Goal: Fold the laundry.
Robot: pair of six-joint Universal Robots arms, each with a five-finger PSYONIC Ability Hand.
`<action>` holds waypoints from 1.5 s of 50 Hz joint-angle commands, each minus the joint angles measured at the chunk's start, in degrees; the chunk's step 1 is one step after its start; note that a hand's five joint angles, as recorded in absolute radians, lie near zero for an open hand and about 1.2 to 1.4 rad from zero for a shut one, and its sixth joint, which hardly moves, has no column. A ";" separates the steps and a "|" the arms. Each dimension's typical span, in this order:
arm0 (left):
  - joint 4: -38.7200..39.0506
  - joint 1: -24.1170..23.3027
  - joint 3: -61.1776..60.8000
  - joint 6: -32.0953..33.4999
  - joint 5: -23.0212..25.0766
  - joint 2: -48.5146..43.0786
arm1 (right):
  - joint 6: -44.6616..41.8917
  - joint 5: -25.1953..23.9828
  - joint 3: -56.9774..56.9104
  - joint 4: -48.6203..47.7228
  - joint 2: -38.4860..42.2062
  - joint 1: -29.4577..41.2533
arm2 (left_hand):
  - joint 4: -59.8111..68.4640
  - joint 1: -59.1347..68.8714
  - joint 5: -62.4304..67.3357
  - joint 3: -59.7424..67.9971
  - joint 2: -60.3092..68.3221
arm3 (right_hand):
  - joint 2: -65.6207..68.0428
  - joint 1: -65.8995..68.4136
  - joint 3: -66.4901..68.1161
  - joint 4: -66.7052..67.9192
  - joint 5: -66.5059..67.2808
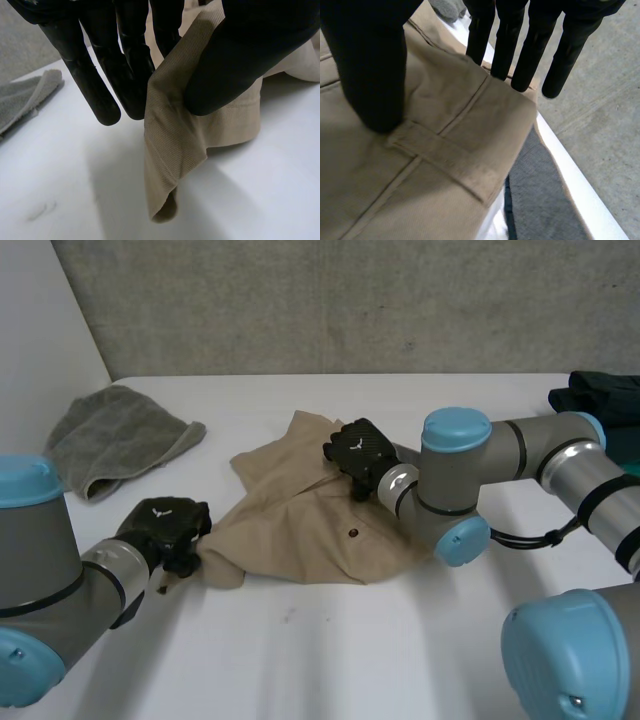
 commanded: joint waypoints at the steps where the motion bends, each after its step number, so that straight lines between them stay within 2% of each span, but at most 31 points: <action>1: 0.27 -0.72 1.81 0.37 -0.17 0.29 | 0.00 0.32 -1.31 -0.12 1.53 -0.03 | 11.44 17.21 12.49 12.04 11.78 | 42.89 43.35 43.17 43.23 45.47; 4: 1.15 -0.81 3.30 0.64 -0.25 1.00 | 0.09 1.11 -1.13 -0.56 0.22 -0.03 | 11.44 17.21 12.49 12.04 11.78 | 42.99 43.45 43.27 43.33 45.57; 8: 2.82 -1.25 7.43 0.73 -0.34 1.61 | 0.35 3.84 1.50 -3.19 -7.77 -0.38 | 11.44 17.21 12.49 12.04 11.78 | 42.99 43.45 43.27 43.33 45.57; 9: 3.17 -1.34 8.39 0.73 -0.34 1.87 | 0.61 4.80 4.55 -5.03 -12.40 -0.82 | 11.44 17.21 12.49 12.04 11.78 | 42.99 43.45 43.27 43.33 45.57; 12: 4.66 -1.78 12.96 0.81 -0.43 3.02 | 1.14 5.16 9.75 -7.06 -19.45 -1.52 | 11.44 17.21 12.49 12.04 11.78 | 42.99 43.45 43.27 43.33 45.57; 13: 5.45 -1.78 15.24 0.81 -0.43 3.80 | 1.58 5.16 13.25 -7.59 -25.13 -2.31 | 11.44 17.21 12.49 12.04 11.78 | 42.99 43.45 43.27 43.33 45.57; 16: 7.04 -1.87 18.24 0.73 -0.43 5.56 | 2.11 4.89 19.93 -7.42 -35.25 -4.24 | 11.44 17.21 12.49 12.04 11.78 | 42.99 43.45 43.27 43.33 45.57; 19: 8.27 -1.96 20.88 0.81 -0.34 8.29 | 2.02 4.89 24.25 -6.55 -41.78 -5.48 | 11.44 17.21 12.49 12.04 11.78 | 42.99 43.45 43.27 43.33 45.57; 22: 9.06 -1.96 22.11 0.64 -0.08 11.97 | 1.50 4.63 28.22 -1.02 -50.13 -7.67 | 11.44 17.21 12.49 12.04 11.78 | 42.99 43.45 43.27 43.33 45.57; 24: 9.24 -2.04 22.20 0.73 0.18 13.73 | 1.41 4.11 29.19 6.51 -55.65 -10.13 | 11.44 17.21 12.49 12.04 11.78 | 42.99 43.45 43.27 43.33 45.57; 27: 9.33 -2.39 22.11 0.64 2.20 16.55 | 1.41 3.49 29.45 13.56 -59.80 -12.68 | 11.44 17.21 12.49 12.04 11.78 | 42.99 43.45 43.27 43.33 45.57; 28: 9.15 -2.66 21.68 0.64 4.21 17.60 | 1.41 2.18 29.98 17.68 -61.64 -13.39 | 11.44 17.21 12.49 12.04 11.78 | 42.99 43.45 43.27 43.33 45.57; 32: 6.87 -3.19 19.93 0.73 9.74 17.70 | 2.02 -1.86 32.08 23.85 -62.19 -13.83 | 11.44 17.21 12.49 12.04 11.78 | 42.99 43.45 43.27 43.33 45.57; 36: 4.41 -3.45 18.07 0.81 12.75 15.34 | 2.20 -3.37 35.69 24.40 -60.44 -14.53 | 11.44 17.21 12.49 12.04 11.78 | 42.99 43.45 43.27 43.33 45.57; 42: 4.40 -4.77 21.58 3.44 12.84 3.56 | 2.11 -2.93 36.66 23.52 -50.96 -14.89 | 11.44 17.21 12.49 12.04 11.78 | 42.99 43.45 43.27 43.33 45.57; 46: 6.86 -5.12 29.74 8.37 12.67 -5.49 | 2.55 -0.47 32.19 17.38 -43.92 -14.10 | 11.44 17.21 12.49 12.04 11.78 | 42.99 43.45 43.27 43.33 45.57; 50: 13.00 -7.31 43.27 11.01 8.37 -12.00 | 5.79 6.11 26.13 2.37 -39.26 -13.74 | 11.44 17.21 12.49 12.04 11.78 | 42.99 43.45 43.27 43.33 45.57; 51: 14.41 -7.67 45.47 10.92 7.49 -12.62 | 8.15 8.91 24.98 -4.97 -39.08 -13.57 | 11.44 17.21 12.49 12.04 11.78 | 42.99 43.45 43.27 43.33 45.57; 52: 18.60 -8.19 49.76 10.57 5.04 -13.23 | 9.39 10.24 24.71 -9.05 -39.08 -13.48 | 11.44 17.21 12.49 12.04 11.78 | 42.99 43.45 43.27 43.33 45.57; 54: 23.45 -8.46 52.16 9.69 3.18 -13.24 | 12.03 12.36 24.88 -17.84 -39.42 -13.57 | 11.44 17.21 12.49 12.04 11.78 | 42.99 43.45 43.27 43.33 45.57; 55: 26.35 -8.37 52.69 9.26 2.48 -13.07 | 14.13 13.50 25.84 -27.01 -40.04 -13.57 | 11.44 17.21 12.49 12.04 11.78 | 42.99 43.45 43.27 43.33 45.57; 56: 31.86 -8.29 52.96 7.60 0.90 -12.72 | 15.20 14.12 26.55 -31.37 -40.56 -13.65 | 11.44 17.21 12.49 12.04 11.78 | 42.99 43.45 43.27 43.33 45.57; 58: 35.67 -8.37 52.88 6.09 0.19 -12.36 | 16.95 13.77 29.08 -40.32 -42.05 -13.66 | 11.44 17.21 12.49 12.04 11.78 | 42.99 43.45 43.27 43.33 45.57; 60: 38.15 -8.46 52.00 4.24 0.01 -11.66 | 17.14 13.51 29.98 -43.00 -42.41 -13.66 | 11.44 17.21 12.49 12.04 11.78 | 42.99 43.45 43.27 43.33 45.57; 65: 35.52 -8.63 46.30 3.54 0.36 -10.43 | 17.23 10.61 31.30 -41.26 -41.54 -12.78 | 11.44 17.21 12.49 12.04 11.78 | 42.99 43.45 43.27 43.33 45.57; 70: 34.03 -8.81 36.91 4.15 0.19 -11.39 | 17.14 7.45 33.23 -33.72 -36.11 -11.55 | 11.44 17.21 12.49 12.04 11.78 | 42.99 43.45 43.27 43.33 45.57; 75: 32.09 -8.90 26.35 6.43 0.19 -12.54 | 15.21 7.44 36.39 -25.62 -31.00 -11.46 | 11.44 17.21 12.49 12.04 11.78 | 42.99 43.45 43.27 43.33 45.57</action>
